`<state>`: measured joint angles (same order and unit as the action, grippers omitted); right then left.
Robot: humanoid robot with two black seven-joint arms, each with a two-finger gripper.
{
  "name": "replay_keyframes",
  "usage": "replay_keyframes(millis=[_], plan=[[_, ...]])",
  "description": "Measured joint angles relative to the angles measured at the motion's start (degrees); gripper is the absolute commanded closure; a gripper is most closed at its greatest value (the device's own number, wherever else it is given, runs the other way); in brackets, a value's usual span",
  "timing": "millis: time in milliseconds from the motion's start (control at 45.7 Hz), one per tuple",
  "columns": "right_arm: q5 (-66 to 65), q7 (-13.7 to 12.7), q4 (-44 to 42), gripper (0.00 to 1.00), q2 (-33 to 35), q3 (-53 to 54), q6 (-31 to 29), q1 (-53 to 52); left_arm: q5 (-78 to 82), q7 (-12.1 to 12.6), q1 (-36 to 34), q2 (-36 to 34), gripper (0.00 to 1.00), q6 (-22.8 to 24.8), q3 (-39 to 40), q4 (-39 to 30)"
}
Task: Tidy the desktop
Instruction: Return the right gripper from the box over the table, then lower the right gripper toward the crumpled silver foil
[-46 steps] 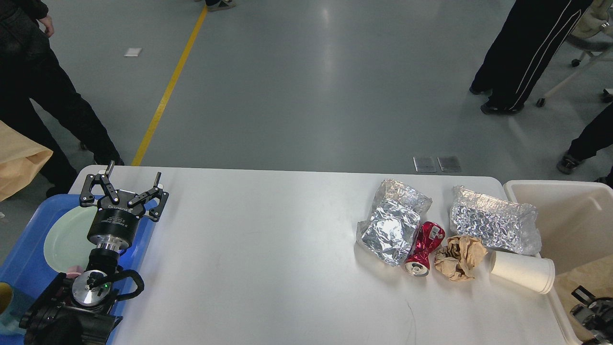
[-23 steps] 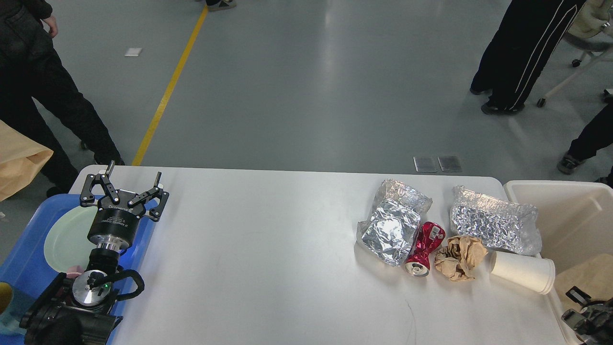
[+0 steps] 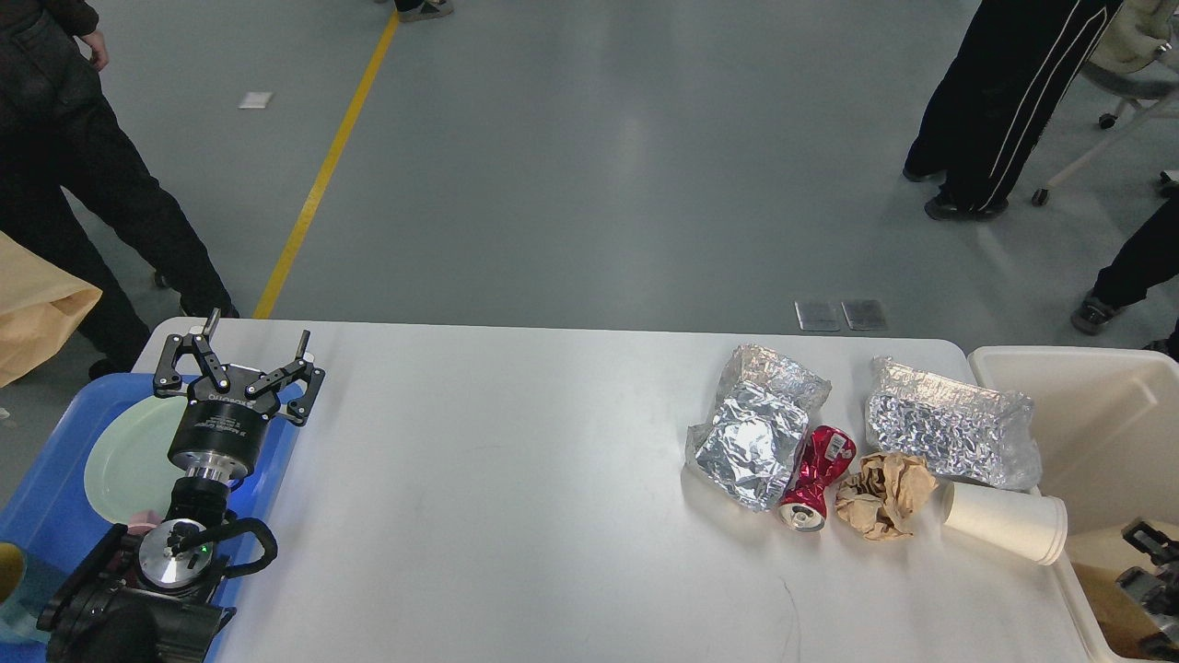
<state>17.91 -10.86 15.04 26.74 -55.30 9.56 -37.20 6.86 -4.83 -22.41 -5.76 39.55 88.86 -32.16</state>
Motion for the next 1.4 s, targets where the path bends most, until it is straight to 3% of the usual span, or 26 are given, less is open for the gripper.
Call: replay_keyframes(millis=[241, 460, 547, 657, 766, 854, 942, 1139, 1401], plan=[[-4.66, -0.16, 12.59, 0.0, 6.43, -3.04, -7.52, -14.29, 0.0, 0.0, 0.0, 0.02, 0.04, 0.0, 0.0, 0.0], [-11.7, -0.22, 35.13, 0.0, 11.05, -14.56, -18.8, -39.89, 0.0, 0.0, 0.0, 0.05, 0.04, 0.0, 0.0, 0.0], [-12.08, -0.24, 42.7, 0.0, 9.73, -21.06, -25.04, -51.62, 0.0, 0.0, 0.0, 0.05, 0.04, 0.0, 0.0, 0.0], [-12.04, -0.24, 48.71, 0.0, 4.31, -26.24, -37.67, -66.4, 0.0, 0.0, 0.0, 0.06, 0.04, 0.0, 0.0, -0.01], [-11.74, -0.32, 53.21, 0.0, 1.42, -26.72, -49.4, -78.79, 0.0, 0.0, 0.0, 0.05, 0.04, 0.0, 0.0, -0.01], [-11.49, -0.37, 58.11, 0.0, -0.01, -25.94, -54.91, -87.38, 0.0, 0.0, 0.0, 0.05, 0.04, 0.0, 0.0, -0.01], [-11.43, -0.54, 66.98, 0.0, -1.95, -24.76, -57.05, -98.31, 0.0, 0.0, 0.0, 0.05, 0.04, 0.0, 0.0, -0.01], [-11.2, -0.57, 80.21, 0.07, -7.45, -20.08, -56.94, -111.27, 0.0, 0.0, 0.0, -0.02, 0.04, 0.0, 0.0, 0.06], [-10.4, -0.59, 82.29, 0.07, -8.55, -18.09, -56.06, -113.01, 0.0, 0.0, 0.0, -0.05, 0.04, 0.0, 0.0, 0.04]])
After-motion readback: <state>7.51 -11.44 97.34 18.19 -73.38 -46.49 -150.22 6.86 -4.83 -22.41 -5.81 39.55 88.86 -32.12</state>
